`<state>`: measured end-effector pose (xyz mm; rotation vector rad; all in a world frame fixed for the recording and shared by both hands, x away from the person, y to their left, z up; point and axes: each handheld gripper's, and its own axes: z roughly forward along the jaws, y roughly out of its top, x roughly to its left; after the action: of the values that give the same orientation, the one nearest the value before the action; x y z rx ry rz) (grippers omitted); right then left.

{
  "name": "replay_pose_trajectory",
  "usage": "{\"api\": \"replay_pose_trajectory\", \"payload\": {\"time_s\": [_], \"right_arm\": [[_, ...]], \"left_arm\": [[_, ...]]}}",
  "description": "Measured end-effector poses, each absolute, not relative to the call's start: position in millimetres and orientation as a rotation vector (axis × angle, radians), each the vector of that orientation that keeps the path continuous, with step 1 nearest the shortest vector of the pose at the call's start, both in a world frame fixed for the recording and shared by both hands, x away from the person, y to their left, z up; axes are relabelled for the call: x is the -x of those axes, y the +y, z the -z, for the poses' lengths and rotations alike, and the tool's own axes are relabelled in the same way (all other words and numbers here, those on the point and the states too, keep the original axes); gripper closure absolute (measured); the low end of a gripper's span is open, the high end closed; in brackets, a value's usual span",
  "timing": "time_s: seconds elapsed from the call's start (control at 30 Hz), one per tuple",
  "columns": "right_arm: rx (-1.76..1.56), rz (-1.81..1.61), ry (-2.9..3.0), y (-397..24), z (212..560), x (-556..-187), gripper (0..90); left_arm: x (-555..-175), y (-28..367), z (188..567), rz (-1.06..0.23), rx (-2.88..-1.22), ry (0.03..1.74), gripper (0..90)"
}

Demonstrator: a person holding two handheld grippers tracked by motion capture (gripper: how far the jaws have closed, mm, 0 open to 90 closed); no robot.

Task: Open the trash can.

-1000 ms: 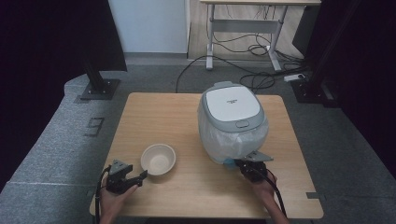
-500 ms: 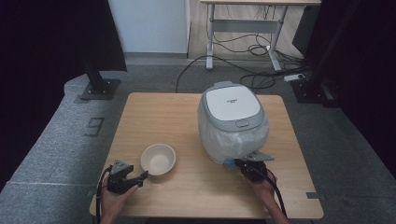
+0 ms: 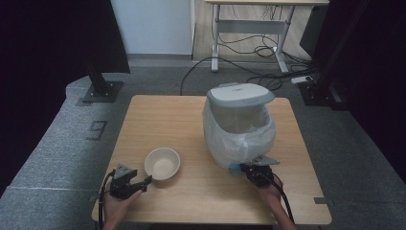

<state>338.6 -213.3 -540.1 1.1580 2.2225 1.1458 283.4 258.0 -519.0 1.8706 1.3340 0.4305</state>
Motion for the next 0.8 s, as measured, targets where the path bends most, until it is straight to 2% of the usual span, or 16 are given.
{"api": "replay_pose_trajectory", "payload": {"time_s": [0.8], "right_arm": [[-1.167, -1.132, 2.236, -213.0, 543.4, -339.6, 89.7]], "left_arm": [[-282.7, 259.2, 518.5, -0.426, -1.861, 1.335, 29.1]]}}
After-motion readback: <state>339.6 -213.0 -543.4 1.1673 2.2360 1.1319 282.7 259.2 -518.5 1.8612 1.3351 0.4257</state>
